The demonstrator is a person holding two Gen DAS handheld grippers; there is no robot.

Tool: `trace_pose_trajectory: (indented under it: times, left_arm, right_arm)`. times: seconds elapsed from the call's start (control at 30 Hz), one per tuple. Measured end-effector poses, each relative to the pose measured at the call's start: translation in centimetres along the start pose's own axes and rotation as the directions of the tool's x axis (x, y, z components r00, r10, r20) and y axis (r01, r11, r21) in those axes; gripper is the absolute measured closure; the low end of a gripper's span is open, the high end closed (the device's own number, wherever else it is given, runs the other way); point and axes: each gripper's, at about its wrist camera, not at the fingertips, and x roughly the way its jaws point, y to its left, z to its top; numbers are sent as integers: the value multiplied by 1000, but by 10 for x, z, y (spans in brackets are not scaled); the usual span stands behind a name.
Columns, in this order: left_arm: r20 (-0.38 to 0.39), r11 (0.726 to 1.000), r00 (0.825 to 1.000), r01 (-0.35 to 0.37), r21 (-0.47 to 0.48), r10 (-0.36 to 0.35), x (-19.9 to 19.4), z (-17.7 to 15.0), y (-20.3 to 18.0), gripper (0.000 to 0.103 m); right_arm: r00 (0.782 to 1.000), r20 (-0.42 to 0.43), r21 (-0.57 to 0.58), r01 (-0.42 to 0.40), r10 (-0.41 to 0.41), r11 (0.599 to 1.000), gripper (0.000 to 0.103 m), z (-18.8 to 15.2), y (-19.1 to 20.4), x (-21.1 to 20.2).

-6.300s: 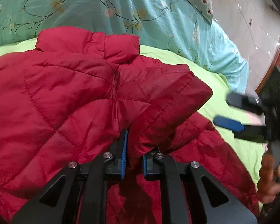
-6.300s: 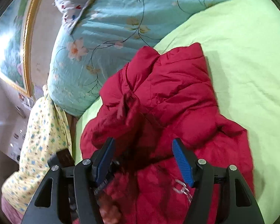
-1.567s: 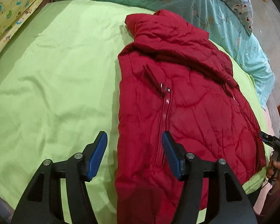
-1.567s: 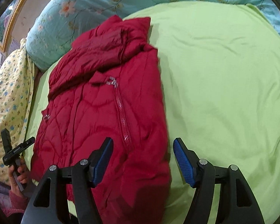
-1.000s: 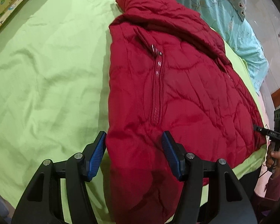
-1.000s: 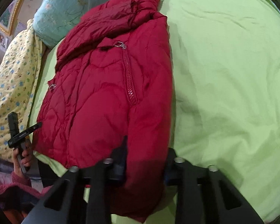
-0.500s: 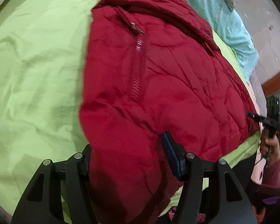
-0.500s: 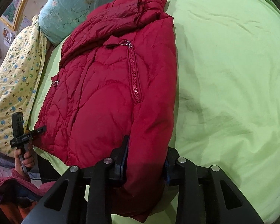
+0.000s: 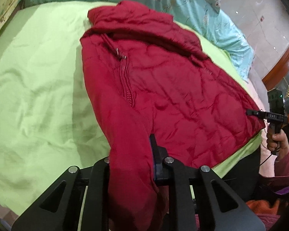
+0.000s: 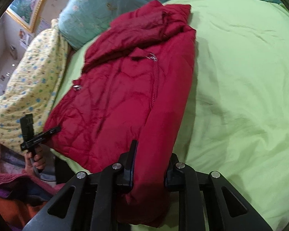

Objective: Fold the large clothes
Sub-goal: 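Lift the hem with both tools and fold it toward the collar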

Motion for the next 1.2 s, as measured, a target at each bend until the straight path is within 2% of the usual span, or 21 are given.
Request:
trace_pose_trajectory:
  times: [0.07, 0.2, 0.33, 0.4, 0.5, 0.63, 0.9, 1.03, 1.2]
  left_arm:
    - [48, 999, 998, 49, -12, -48, -15, 5, 0, 88]
    - [132, 995, 987, 95, -24, -91, -37, 24, 3, 88]
    - [214, 991, 970, 128, -28, -119, -52, 49, 9, 88]
    - [246, 990, 961, 140, -34, -128, -54, 59, 10, 88]
    - [304, 978, 939, 195, -78, -163, -55, 76, 17, 88]
    - [336, 962, 923, 243, -127, -189, -53, 94, 24, 88]
    - [364, 952, 915, 250, -178, -172, -46, 133, 32, 88]
    - [377, 948, 914, 239, -210, -147, -39, 154, 37, 87]
    - [385, 948, 917, 210, -240, -105, -25, 178, 39, 87]
  right_arm:
    - [998, 26, 10, -60, 60, 998, 83, 2, -2, -9]
    - [983, 105, 33, -153, 149, 988, 84, 14, -5, -25]
    - [957, 205, 55, -221, 206, 974, 84, 32, -11, -40]
    - [948, 242, 55, -227, 207, 972, 84, 41, -9, -44]
    - [930, 294, 68, -249, 219, 966, 84, 54, -10, -48]
    - [909, 349, 78, -270, 227, 960, 84, 70, -12, -52]
    - [868, 444, 118, -304, 223, 945, 84, 107, -23, -49]
    - [862, 464, 135, -296, 203, 946, 84, 129, -25, -44]
    - [867, 477, 150, -240, 143, 959, 84, 155, -22, -36]
